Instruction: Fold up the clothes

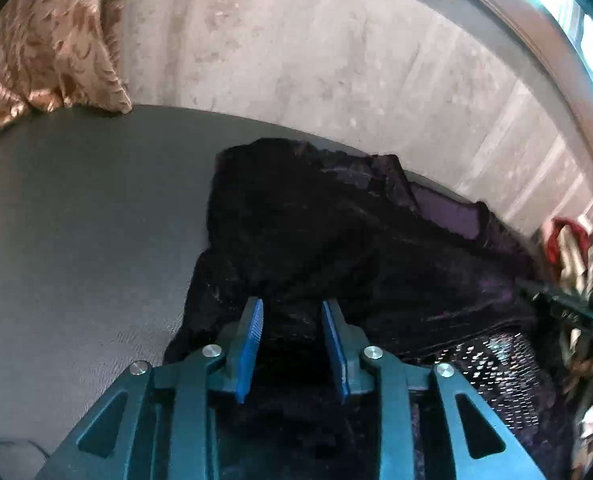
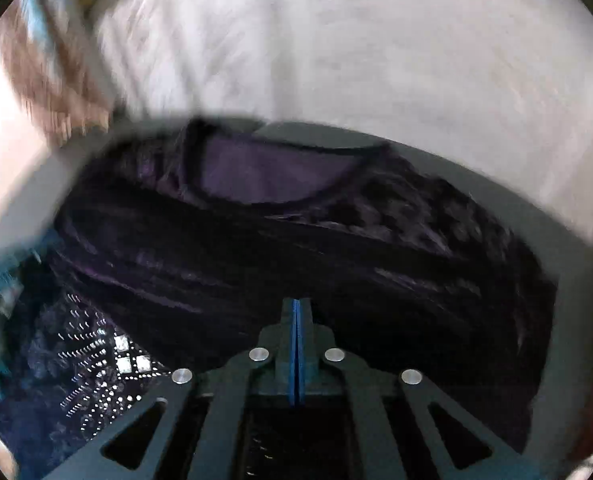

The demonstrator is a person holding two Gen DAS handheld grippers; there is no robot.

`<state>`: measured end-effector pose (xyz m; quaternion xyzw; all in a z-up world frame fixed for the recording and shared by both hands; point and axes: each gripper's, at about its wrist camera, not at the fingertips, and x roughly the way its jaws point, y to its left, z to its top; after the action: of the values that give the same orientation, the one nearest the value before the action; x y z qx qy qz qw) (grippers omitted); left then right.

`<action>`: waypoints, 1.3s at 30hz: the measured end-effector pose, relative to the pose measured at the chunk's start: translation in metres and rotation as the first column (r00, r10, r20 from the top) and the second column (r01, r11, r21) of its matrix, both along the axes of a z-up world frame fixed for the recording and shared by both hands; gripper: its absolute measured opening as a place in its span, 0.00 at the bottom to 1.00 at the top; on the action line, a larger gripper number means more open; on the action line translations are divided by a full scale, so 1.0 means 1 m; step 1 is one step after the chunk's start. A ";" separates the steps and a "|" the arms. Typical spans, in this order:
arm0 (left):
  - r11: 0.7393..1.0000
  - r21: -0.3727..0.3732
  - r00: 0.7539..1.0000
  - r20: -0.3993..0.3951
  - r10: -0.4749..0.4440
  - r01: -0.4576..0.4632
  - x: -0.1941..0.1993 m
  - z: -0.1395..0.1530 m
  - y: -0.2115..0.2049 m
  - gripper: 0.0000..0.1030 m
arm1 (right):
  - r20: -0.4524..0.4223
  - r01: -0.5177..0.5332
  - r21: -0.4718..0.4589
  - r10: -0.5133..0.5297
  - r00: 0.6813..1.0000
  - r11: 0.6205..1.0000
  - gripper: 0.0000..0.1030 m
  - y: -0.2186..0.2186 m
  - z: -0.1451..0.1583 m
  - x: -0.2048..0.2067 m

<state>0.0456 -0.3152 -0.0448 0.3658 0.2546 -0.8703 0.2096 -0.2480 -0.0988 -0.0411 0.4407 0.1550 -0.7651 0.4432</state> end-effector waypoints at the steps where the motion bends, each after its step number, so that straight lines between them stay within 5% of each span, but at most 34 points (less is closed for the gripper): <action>1: 1.000 0.006 1.000 0.000 0.004 -0.004 0.002 0.000 0.000 0.28 | 0.033 0.033 -0.058 -0.031 0.999 0.998 0.00 0.010 -0.004 -0.004; 5: 0.998 0.066 0.999 -0.050 0.018 -0.015 0.007 0.011 -0.009 0.28 | 0.167 0.136 -0.225 -0.099 0.981 0.965 0.00 0.036 -0.018 -0.018; 9: 0.983 0.163 0.987 -0.122 0.103 -0.082 0.007 0.032 -0.055 0.42 | 0.218 0.151 -0.263 -0.094 0.971 0.953 0.00 0.041 -0.022 -0.023; 12: 0.972 0.222 0.992 -0.085 0.098 -0.077 -0.017 0.026 -0.099 0.49 | 0.232 0.156 -0.276 -0.091 0.968 0.948 0.00 0.048 -0.019 -0.024; 14: 0.964 0.260 0.996 -0.054 0.068 -0.052 -0.039 0.018 -0.118 0.49 | 0.242 0.159 -0.285 -0.090 0.966 0.945 0.00 0.052 -0.017 -0.025; 20: 0.932 0.350 0.991 -0.122 -0.059 0.098 -0.080 0.007 -0.132 0.50 | 0.270 0.170 -0.311 -0.084 0.959 0.935 0.00 0.065 -0.011 -0.027; 21: 0.935 0.340 0.992 -0.111 -0.068 0.102 -0.083 0.008 -0.128 0.47 | 0.271 0.169 -0.313 -0.083 0.959 0.935 0.00 0.065 -0.011 -0.028; 23: 0.949 0.298 0.994 -0.077 -0.082 0.101 -0.089 0.013 -0.121 0.10 | 0.268 0.168 -0.313 -0.082 0.960 0.935 0.00 0.066 -0.011 -0.028; 24: 0.959 0.266 0.995 -0.056 -0.084 0.096 -0.091 0.017 -0.117 0.08 | 0.262 0.166 -0.311 -0.084 0.961 0.936 0.00 0.066 -0.011 -0.027; 28: 0.999 0.029 0.999 0.026 0.022 -0.023 -0.088 0.035 -0.103 0.07 | 0.248 0.157 -0.307 -0.080 0.966 0.939 0.00 0.063 -0.012 -0.025; 30: 0.991 -0.133 0.990 0.133 0.050 -0.032 -0.102 0.026 -0.091 0.07 | 0.238 0.148 -0.304 -0.076 0.968 0.941 0.00 0.061 -0.012 -0.023; 33: 0.975 -0.219 0.983 0.172 0.060 -0.021 -0.116 0.018 -0.078 0.08 | 0.217 0.135 -0.292 -0.072 0.974 0.947 0.00 0.056 -0.012 -0.020; 37: 0.988 -0.078 0.982 0.125 0.139 -0.130 -0.107 0.039 -0.101 0.24 | 0.219 0.136 -0.293 -0.072 0.973 0.946 0.00 0.056 -0.013 -0.020; 39: 0.976 -0.095 0.976 0.079 0.202 -0.195 -0.088 0.055 -0.098 0.26 | 0.230 0.139 -0.301 -0.069 0.971 0.944 0.00 0.057 -0.015 -0.022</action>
<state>-0.0425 -0.4135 0.0102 0.3670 0.2423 -0.8383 0.3222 -0.2700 -0.0421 -0.0556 0.4526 -0.0417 -0.7499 0.4807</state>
